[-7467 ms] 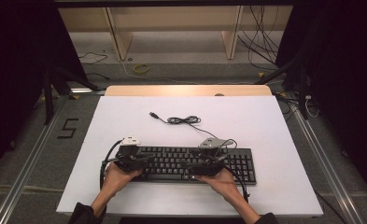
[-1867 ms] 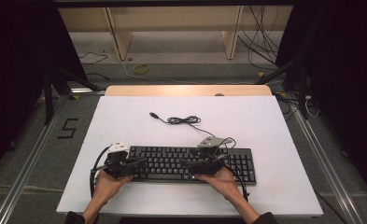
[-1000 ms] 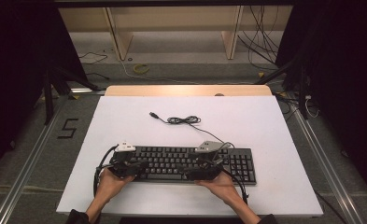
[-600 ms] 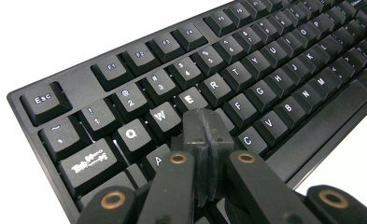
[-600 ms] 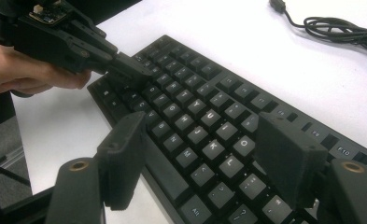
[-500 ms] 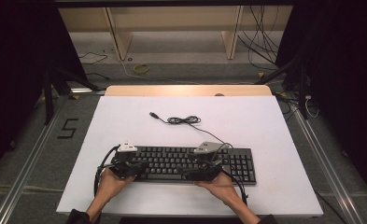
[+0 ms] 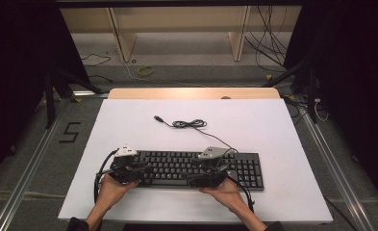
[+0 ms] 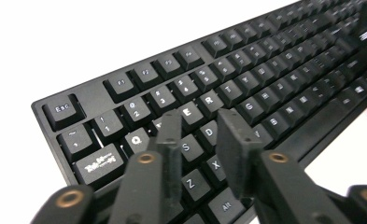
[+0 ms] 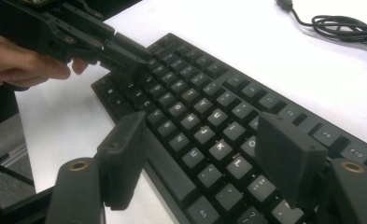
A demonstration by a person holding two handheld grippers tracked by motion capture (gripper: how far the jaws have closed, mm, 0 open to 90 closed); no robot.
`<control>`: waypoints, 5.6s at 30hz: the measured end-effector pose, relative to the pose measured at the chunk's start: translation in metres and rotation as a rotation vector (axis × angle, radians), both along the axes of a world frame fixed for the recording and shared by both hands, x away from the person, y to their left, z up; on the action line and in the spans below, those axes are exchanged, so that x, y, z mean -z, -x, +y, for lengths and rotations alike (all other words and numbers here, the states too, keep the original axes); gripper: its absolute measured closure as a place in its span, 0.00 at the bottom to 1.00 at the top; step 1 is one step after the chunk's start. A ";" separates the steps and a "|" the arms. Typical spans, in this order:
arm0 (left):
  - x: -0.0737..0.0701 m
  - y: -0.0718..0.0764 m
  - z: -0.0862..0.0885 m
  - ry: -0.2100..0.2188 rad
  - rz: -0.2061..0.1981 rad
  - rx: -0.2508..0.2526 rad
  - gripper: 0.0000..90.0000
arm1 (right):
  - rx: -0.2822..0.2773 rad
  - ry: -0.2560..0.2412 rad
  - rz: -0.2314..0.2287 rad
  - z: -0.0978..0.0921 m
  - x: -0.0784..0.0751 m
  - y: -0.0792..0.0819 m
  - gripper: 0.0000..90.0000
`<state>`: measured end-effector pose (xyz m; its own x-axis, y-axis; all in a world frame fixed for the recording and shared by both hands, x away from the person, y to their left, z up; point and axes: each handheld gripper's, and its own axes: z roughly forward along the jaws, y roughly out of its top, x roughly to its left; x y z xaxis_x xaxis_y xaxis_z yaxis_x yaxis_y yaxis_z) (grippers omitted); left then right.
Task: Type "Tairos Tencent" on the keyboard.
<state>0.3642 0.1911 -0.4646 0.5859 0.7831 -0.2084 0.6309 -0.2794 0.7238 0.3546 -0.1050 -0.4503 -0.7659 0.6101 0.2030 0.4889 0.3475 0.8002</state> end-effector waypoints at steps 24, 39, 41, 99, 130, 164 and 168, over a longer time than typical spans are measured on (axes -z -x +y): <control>-0.010 0.013 0.006 0.138 -0.074 0.001 0.38 | -0.080 0.029 0.028 0.020 0.010 0.006 0.69; -0.011 0.023 0.009 0.161 -0.106 0.008 0.35 | -0.101 0.070 0.043 0.030 0.021 0.004 0.98; -0.011 0.024 0.009 0.164 -0.111 0.009 0.34 | -0.104 0.077 0.044 0.030 0.022 0.004 1.00; -0.006 0.027 0.019 0.142 -0.097 -0.027 0.36 | -0.032 0.019 0.061 0.023 0.014 -0.013 0.60; 0.006 0.020 0.027 -0.016 0.020 -0.053 0.98 | -0.033 0.061 0.044 0.051 0.011 -0.038 0.92; 0.010 0.017 0.028 -0.032 0.052 -0.051 0.99 | -0.027 0.125 0.063 0.078 0.025 -0.049 1.00; 0.011 0.017 0.028 -0.035 0.055 -0.051 0.99 | -0.029 0.127 0.066 0.078 0.026 -0.049 1.00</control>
